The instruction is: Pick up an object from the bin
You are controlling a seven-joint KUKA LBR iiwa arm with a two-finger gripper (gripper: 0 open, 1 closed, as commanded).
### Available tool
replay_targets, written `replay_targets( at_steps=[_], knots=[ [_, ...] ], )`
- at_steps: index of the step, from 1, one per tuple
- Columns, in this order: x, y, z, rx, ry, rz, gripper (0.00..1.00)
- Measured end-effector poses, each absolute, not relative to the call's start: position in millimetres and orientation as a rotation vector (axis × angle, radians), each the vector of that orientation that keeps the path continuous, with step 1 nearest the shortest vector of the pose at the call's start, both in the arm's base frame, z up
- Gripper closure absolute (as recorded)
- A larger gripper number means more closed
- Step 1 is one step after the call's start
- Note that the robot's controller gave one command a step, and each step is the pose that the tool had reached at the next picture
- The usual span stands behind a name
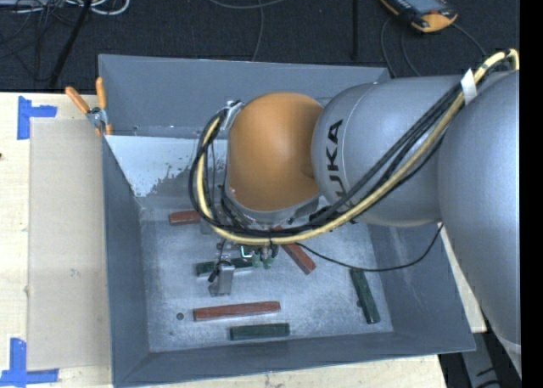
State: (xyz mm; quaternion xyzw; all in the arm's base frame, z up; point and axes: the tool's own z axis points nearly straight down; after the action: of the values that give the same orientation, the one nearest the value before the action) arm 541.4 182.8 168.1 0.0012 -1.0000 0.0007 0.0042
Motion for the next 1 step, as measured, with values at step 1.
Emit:
replay_targets(
  at_steps=[1],
  knots=[
    [543.3, 182.1, 171.6, -0.002, -3.14, 0.0, 0.0]
  ],
)
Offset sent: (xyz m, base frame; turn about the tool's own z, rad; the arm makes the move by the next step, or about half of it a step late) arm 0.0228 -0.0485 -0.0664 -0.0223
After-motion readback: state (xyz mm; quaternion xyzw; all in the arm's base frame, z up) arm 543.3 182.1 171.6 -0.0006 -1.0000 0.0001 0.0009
